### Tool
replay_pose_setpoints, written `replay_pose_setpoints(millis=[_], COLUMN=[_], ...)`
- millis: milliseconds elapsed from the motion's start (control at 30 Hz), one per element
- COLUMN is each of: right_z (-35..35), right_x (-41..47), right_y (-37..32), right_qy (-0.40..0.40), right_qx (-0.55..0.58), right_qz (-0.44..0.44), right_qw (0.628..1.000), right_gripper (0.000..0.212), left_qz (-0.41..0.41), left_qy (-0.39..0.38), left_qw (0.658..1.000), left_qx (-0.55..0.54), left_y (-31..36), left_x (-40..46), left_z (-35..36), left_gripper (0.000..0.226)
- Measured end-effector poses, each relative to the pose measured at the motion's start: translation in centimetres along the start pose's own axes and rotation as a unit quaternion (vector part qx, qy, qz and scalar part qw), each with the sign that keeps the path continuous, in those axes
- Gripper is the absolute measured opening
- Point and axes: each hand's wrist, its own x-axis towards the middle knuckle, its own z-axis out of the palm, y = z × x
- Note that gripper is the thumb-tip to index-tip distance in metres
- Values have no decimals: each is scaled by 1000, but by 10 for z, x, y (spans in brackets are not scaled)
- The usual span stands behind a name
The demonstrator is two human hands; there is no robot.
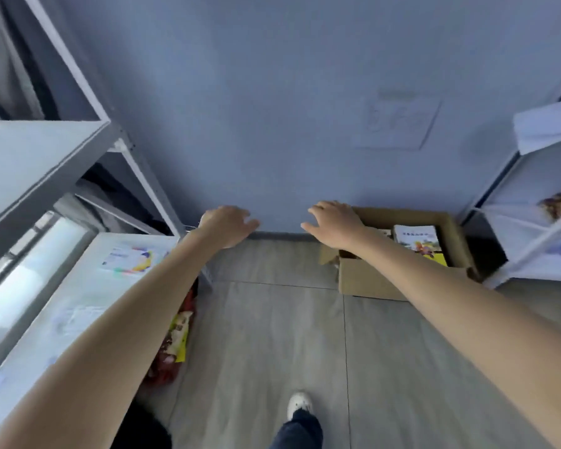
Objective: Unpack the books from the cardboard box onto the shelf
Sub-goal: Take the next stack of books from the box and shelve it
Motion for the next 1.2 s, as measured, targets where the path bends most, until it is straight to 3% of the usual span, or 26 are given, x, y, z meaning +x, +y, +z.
replay_pose_setpoints(millis=[267, 500, 900, 1067, 1167, 1200], right_z=[29, 82, 215, 299, 348, 363], right_x=[46, 106, 226, 267, 286, 291], right_y=[178, 312, 450, 479, 488, 489], right_qy=[-28, -80, -228, -274, -271, -263], right_qx=[80, 134, 189, 249, 298, 309], right_qz=[171, 256, 248, 285, 328, 347], right_qw=[982, 954, 922, 884, 854, 845], right_gripper=[54, 52, 50, 50, 19, 19], left_qz=[105, 139, 34, -24, -69, -82], left_qy=[-60, -132, -232, -303, -331, -339], left_qw=[992, 981, 963, 932, 912, 907], left_qx=[-18, -6, -129, -196, -233, -237], left_y=[139, 237, 319, 334, 339, 339], left_x=[167, 294, 473, 531, 555, 561], left_z=[9, 67, 217, 311, 357, 372], left_gripper=[55, 49, 42, 42, 51, 55])
